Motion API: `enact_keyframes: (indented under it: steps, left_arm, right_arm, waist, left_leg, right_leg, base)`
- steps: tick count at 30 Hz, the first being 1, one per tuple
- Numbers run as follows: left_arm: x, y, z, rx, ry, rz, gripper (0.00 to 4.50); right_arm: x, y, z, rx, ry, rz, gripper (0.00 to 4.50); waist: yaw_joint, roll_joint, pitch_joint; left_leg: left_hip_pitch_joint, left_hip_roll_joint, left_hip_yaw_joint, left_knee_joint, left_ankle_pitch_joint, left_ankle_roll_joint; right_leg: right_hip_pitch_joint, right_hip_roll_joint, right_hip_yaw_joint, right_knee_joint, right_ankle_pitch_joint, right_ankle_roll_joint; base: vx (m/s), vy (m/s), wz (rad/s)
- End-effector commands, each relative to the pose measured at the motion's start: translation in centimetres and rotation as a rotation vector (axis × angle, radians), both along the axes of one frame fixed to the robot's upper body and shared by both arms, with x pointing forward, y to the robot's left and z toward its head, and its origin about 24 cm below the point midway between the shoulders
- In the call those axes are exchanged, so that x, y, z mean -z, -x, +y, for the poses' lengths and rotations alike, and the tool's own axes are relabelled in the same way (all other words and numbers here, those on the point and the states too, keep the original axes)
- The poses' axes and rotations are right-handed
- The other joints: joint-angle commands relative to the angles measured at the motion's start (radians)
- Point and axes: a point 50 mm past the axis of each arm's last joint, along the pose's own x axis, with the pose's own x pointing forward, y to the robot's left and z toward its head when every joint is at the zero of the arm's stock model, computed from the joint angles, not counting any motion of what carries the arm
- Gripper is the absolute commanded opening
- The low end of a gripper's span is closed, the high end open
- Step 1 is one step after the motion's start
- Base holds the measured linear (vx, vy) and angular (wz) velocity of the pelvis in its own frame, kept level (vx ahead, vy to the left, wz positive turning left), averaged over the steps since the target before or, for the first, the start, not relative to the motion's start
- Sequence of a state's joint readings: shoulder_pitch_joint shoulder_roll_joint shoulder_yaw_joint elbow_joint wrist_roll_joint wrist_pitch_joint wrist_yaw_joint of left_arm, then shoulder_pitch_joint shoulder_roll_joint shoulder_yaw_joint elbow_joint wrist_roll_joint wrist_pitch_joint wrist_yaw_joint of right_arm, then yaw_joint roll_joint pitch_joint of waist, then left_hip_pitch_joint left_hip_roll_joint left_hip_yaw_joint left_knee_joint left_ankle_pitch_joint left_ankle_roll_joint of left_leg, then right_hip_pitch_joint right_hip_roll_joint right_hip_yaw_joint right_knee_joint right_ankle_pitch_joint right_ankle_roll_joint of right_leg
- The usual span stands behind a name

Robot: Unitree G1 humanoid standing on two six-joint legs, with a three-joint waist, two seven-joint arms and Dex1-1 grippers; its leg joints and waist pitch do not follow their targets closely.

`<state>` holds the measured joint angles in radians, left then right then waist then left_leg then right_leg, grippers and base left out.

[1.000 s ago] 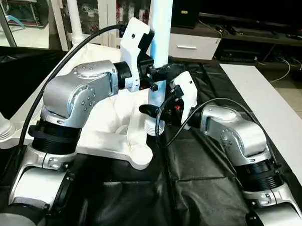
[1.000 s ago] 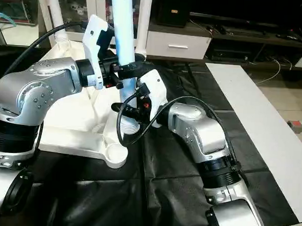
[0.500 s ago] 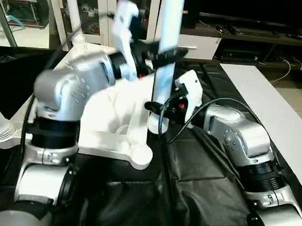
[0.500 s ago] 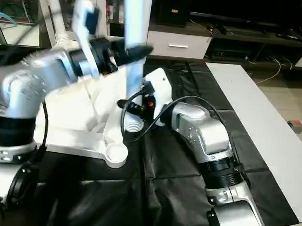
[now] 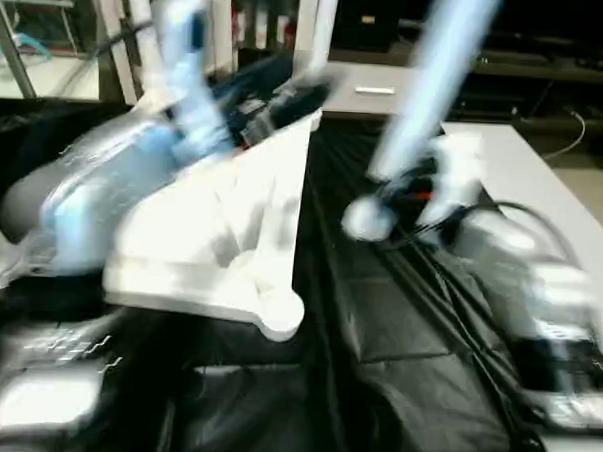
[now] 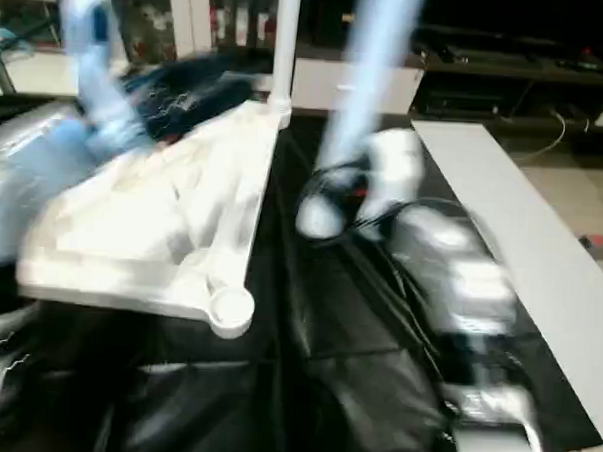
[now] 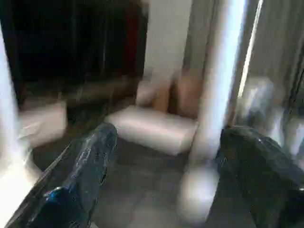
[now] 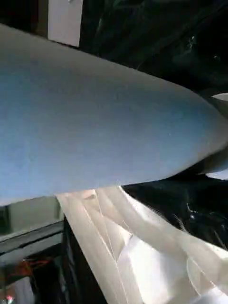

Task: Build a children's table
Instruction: Pick table leg

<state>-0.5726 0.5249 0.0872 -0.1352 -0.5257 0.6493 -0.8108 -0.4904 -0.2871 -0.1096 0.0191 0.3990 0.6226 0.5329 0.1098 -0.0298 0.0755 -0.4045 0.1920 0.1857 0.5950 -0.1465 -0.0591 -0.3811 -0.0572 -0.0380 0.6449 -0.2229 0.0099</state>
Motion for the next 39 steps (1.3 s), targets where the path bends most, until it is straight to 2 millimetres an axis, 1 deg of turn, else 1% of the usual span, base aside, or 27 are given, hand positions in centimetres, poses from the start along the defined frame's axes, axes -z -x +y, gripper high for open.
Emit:
enact_keyframes:
  steps: [1,2,3,4,5,6,7,9,11,12,13,14,16,17,18,19,20,21,22,25,28,29,30,31,35,37,39]
  left_arm:
    - [2.9,2.1,-0.1,0.155,-0.283,-0.008,4.08]
    - [3.9,2.6,0.3,0.178,-0.354,0.03,4.08]
    - [5.1,3.1,0.8,0.201,-0.433,0.055,4.08]
    - [5.7,3.4,1.1,0.212,-0.474,0.068,4.08]
    - [6.4,3.7,1.5,0.224,-0.51,0.096,4.08]
    - [6.4,3.7,1.5,0.224,-0.51,0.096,4.08]
    - [7.0,3.8,1.9,0.237,-0.541,0.105,4.08]
    - [8.0,3.8,2.5,0.246,-0.58,0.122,4.08]
    - [8.3,3.7,2.7,0.246,-0.597,0.122,4.08]
    - [8.8,3.2,2.8,0.248,-0.598,0.143,4.08]
    - [8.9,3.0,2.8,0.246,-0.602,0.143,4.08]
    - [9.3,2.7,2.8,0.252,-0.617,0.15,4.08]
    - [9.6,2.5,2.8,0.257,-0.631,0.152,4.08]
    - [9.8,2.3,2.8,0.251,-0.638,0.154,4.08]
    - [9.9,2.2,2.8,0.252,-0.639,0.155,4.08]
    - [10.7,1.9,2.8,0.275,-0.656,0.17,3.81]
    - [10.8,1.8,2.8,0.279,-0.659,0.173,3.74]
    - [11.0,1.8,2.8,0.288,-0.664,0.181,3.74]
    - [11.3,1.6,2.9,0.3,-0.667,0.196,3.74]
    - [11.6,1.5,3.0,0.324,-0.678,0.203,3.3]
    - [11.8,1.2,3.1,0.327,-0.705,0.198,3.24]
    - [12.0,1.1,3.2,0.325,-0.72,0.194,3.0]
    - [12.1,0.9,3.2,0.328,-0.729,0.191,3.0]
    - [12.1,0.7,3.2,0.328,-0.732,0.19,2.91]
    - [12.2,0.3,3.3,0.33,-0.758,0.183,2.55]
    - [12.2,0.1,3.4,0.339,-0.778,0.189,2.49]
    - [12.2,0.0,3.5,0.344,-0.785,0.192,2.27]
  right_arm:
    - [-0.9,1.2,0.4,-0.05,-0.017,-0.051,1.86]
    - [-0.8,1.5,0.4,-0.062,-0.015,-0.052,1.86]
    - [-0.7,1.8,0.5,-0.081,-0.014,-0.055,1.86]
    - [-0.6,2.0,0.6,-0.093,-0.014,-0.057,1.86]
    - [-0.4,2.3,0.7,-0.114,-0.009,-0.059,1.86]
    - [-0.4,2.3,0.7,-0.114,-0.009,-0.059,1.86]
    - [-0.3,2.6,0.9,-0.14,-0.008,-0.057,1.86]
    - [0.1,3.2,1.4,-0.209,-0.014,-0.041,1.86]
    - [0.1,3.5,1.6,-0.232,-0.013,-0.038,1.86]
    - [0.2,4.1,1.9,-0.28,-0.02,-0.028,1.86]
    - [0.2,4.2,2.0,-0.289,-0.024,-0.022,1.86]
    - [0.3,4.3,2.0,-0.294,-0.023,-0.019,1.86]
    - [0.3,4.3,2.0,-0.297,-0.021,-0.017,1.86]
    - [0.4,4.2,2.0,-0.297,-0.02,-0.017,1.86]
    - [0.4,4.2,2.0,-0.297,-0.02,-0.017,1.86]
    - [0.4,4.1,1.9,-0.298,-0.018,-0.017,1.86]
    - [0.4,4.1,1.9,-0.298,-0.017,-0.017,1.86]
    - [0.4,4.1,1.8,-0.298,-0.016,-0.017,1.86]
    - [0.4,4.0,1.8,-0.295,-0.012,-0.017,1.86]
    - [0.3,4.0,1.6,-0.292,-0.01,-0.015,1.86]
    - [0.2,4.0,1.6,-0.292,-0.008,-0.015,1.86]
    - [0.2,3.9,1.5,-0.293,-0.005,-0.016,1.86]
    - [0.1,3.9,1.5,-0.294,-0.003,-0.016,1.86]
    - [0.1,3.9,1.5,-0.297,-0.001,-0.018,1.86]
    - [0.0,3.8,1.5,-0.301,0.002,-0.019,1.86]
    - [0.0,3.8,1.6,-0.305,0.004,-0.019,1.86]
    - [0.0,3.8,1.6,-0.307,0.005,-0.02,1.86]
  waist:
    - [0.003,0.025,-0.078]
    - [0.003,0.026,-0.078]
    - [0.0,0.031,-0.076]
    - [0.002,0.031,-0.076]
    - [0.006,0.038,-0.072]
    - [0.006,0.038,-0.072]
    - [0.008,0.036,-0.069]
    - [0.011,0.034,-0.067]
    - [0.013,0.034,-0.066]
    - [0.012,0.033,-0.068]
    - [0.014,0.026,-0.069]
    - [0.015,0.025,-0.07]
    - [0.017,0.028,-0.071]
    - [0.014,0.024,-0.072]
    - [0.015,0.025,-0.072]
    - [0.012,0.021,-0.071]
    - [0.014,0.022,-0.073]
    - [0.013,0.023,-0.074]
    - [0.013,0.023,-0.075]
    - [0.011,0.021,-0.078]
    - [0.011,0.021,-0.08]
    - [0.011,0.021,-0.08]
    - [0.011,0.02,-0.079]
    - [0.011,0.018,-0.08]
    - [0.01,0.018,-0.078]
    - [0.011,0.019,-0.078]
    - [0.012,0.019,-0.078]
  left_leg:
    - [0.04,0.041,-0.026,-0.081,-0.256,-0.072]
    - [0.043,0.041,-0.024,-0.082,-0.271,-0.075]
    - [0.047,0.04,-0.022,-0.083,-0.295,-0.08]
    - [0.048,0.04,-0.022,-0.083,-0.301,-0.082]
    - [0.054,0.042,-0.022,-0.085,-0.341,-0.094]
    - [0.054,0.042,-0.022,-0.085,-0.341,-0.094]
    - [0.056,0.043,-0.025,-0.088,-0.389,-0.105]
    - [0.058,0.042,-0.027,-0.088,-0.422,-0.11]
    - [0.058,0.042,-0.028,-0.09,-0.438,-0.112]
    - [0.057,0.041,-0.03,-0.09,-0.435,-0.111]
    - [0.054,0.041,-0.028,-0.09,-0.417,-0.105]
    - [0.054,0.042,-0.028,-0.089,-0.411,-0.104]
    - [0.055,0.042,-0.028,-0.088,-0.401,-0.103]
    - [0.05,0.042,-0.029,-0.089,-0.391,-0.104]
    - [0.05,0.042,-0.029,-0.089,-0.389,-0.105]
    - [0.051,0.04,-0.026,-0.088,-0.384,-0.1]
    - [0.054,0.04,-0.025,-0.086,-0.383,-0.1]
    - [0.052,0.043,-0.027,-0.086,-0.375,-0.1]
    - [0.05,0.041,-0.025,-0.086,-0.361,-0.098]
    - [0.05,0.041,-0.023,-0.084,-0.334,-0.091]
    - [0.049,0.042,-0.021,-0.081,-0.311,-0.083]
    - [0.049,0.042,-0.021,-0.081,-0.311,-0.083]
    - [0.049,0.041,-0.02,-0.081,-0.298,-0.078]
    - [0.047,0.041,-0.02,-0.08,-0.292,-0.076]
    - [0.05,0.042,-0.019,-0.079,-0.299,-0.076]
    - [0.051,0.043,-0.019,-0.08,-0.308,-0.076]
    - [0.052,0.043,-0.02,-0.08,-0.315,-0.079]
  right_leg:
    - [0.026,-0.076,0.042,-0.086,-0.15,-0.128]
    - [0.022,-0.075,0.042,-0.084,-0.168,-0.125]
    - [0.015,-0.073,0.043,-0.085,-0.204,-0.127]
    - [0.013,-0.074,0.043,-0.087,-0.216,-0.129]
    - [0.005,-0.076,0.044,-0.09,-0.26,-0.136]
    - [0.005,-0.076,0.044,-0.09,-0.26,-0.136]
    - [0.003,-0.079,0.044,-0.094,-0.308,-0.141]
    - [-0.001,-0.083,0.045,-0.099,-0.351,-0.135]
    - [-0.001,-0.085,0.046,-0.1,-0.369,-0.128]
    - [0.0,-0.086,0.045,-0.099,-0.374,-0.13]
    - [0.002,-0.087,0.046,-0.098,-0.368,-0.128]
    - [0.002,-0.088,0.046,-0.097,-0.364,-0.128]
    - [-0.001,-0.089,0.046,-0.097,-0.359,-0.13]
    - [0.004,-0.09,0.044,-0.095,-0.35,-0.135]
    - [0.004,-0.091,0.044,-0.094,-0.346,-0.135]
    - [0.001,-0.089,0.045,-0.097,-0.346,-0.136]
    - [-0.001,-0.09,0.045,-0.098,-0.352,-0.134]
    - [0.002,-0.092,0.045,-0.094,-0.333,-0.141]
    - [0.004,-0.09,0.045,-0.093,-0.315,-0.144]
    - [0.005,-0.087,0.044,-0.088,-0.26,-0.16]
    - [0.009,-0.088,0.044,-0.083,-0.218,-0.171]
    - [0.009,-0.088,0.044,-0.083,-0.218,-0.171]
    - [0.01,-0.087,0.043,-0.082,-0.208,-0.172]
    - [0.012,-0.089,0.043,-0.082,-0.206,-0.174]
    - [0.01,-0.09,0.044,-0.084,-0.225,-0.175]
    - [0.009,-0.091,0.044,-0.087,-0.244,-0.172]
    - [0.008,-0.092,0.044,-0.087,-0.256,-0.171]
  base:
    - [0.0,0.0,0.0]
    - [0.0,0.0,0.0]
    - [0.0,0.0,0.0]
    - [0.0,0.0,0.0]
    - [0.0,0.0,0.0]
    - [0.0,0.0,0.0]
    - [0.0,0.0,0.0]
    - [0.0,0.0,0.0]
    - [0.0,0.0,0.0]
    - [0.0,0.0,0.0]
    - [0.0,0.0,0.0]
    - [0.0,0.0,0.0]
    - [0.0,0.0,0.0]
    - [0.0,0.0,0.0]
    - [0.0,0.0,0.0]
    - [0.0,0.0,0.0]
    - [0.0,0.0,0.0]
    - [0.0,0.0,0.0]
    - [0.0,0.0,0.0]
    - [0.0,0.0,0.0]
    - [0.0,0.0,0.0]
    - [0.0,0.0,0.0]
    - [0.0,0.0,0.0]
    - [0.0,0.0,0.0]
    - [0.0,0.0,0.0]
    - [0.0,0.0,0.0]
    - [0.0,0.0,0.0]
